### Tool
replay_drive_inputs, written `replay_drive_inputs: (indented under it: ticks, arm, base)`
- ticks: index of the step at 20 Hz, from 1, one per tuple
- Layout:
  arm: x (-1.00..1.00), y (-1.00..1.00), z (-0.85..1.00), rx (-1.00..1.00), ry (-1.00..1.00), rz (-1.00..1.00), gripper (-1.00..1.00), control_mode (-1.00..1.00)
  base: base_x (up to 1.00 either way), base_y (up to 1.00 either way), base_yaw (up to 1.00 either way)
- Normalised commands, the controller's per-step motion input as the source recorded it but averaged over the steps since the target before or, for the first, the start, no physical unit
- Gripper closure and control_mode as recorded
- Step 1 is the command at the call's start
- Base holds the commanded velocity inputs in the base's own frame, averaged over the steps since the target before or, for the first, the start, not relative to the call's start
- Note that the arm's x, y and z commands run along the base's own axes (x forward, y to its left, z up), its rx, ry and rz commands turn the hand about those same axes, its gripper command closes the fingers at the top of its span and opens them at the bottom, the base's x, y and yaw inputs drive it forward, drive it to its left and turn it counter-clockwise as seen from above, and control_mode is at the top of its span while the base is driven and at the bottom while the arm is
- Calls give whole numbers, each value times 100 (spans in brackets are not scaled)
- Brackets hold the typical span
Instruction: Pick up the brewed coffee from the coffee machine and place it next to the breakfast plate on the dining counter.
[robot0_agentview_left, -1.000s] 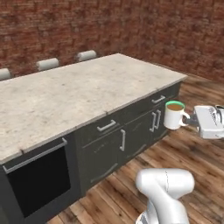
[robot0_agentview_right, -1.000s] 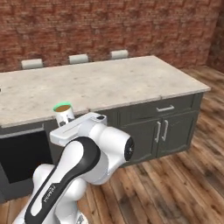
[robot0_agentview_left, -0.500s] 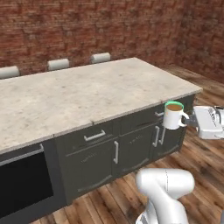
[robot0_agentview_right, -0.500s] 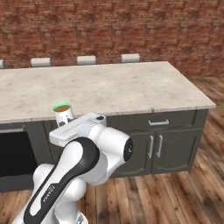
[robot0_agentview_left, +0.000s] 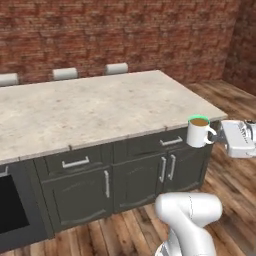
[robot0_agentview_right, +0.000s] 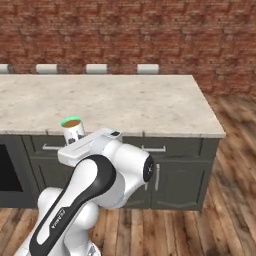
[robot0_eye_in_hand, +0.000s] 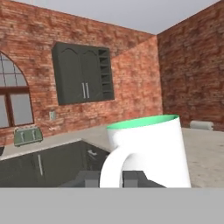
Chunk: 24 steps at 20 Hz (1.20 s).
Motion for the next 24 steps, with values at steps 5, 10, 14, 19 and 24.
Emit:
replay_drive_inputs:
  ticks: [5,10,14,19,24]
  arm:
    - [0,0,0,0,0,0,100,100]
    - [0,0,0,0,0,0,100,100]
    - [0,0,0,0,0,0,100,100]
    - [0,0,0,0,0,0,100,100]
    - [0,0,0,0,0,0,100,100]
  base:
    - [36,-100,29]
    - [34,-100,29]
    - [31,-100,28]
    - [31,-100,28]
    - [30,-100,29]
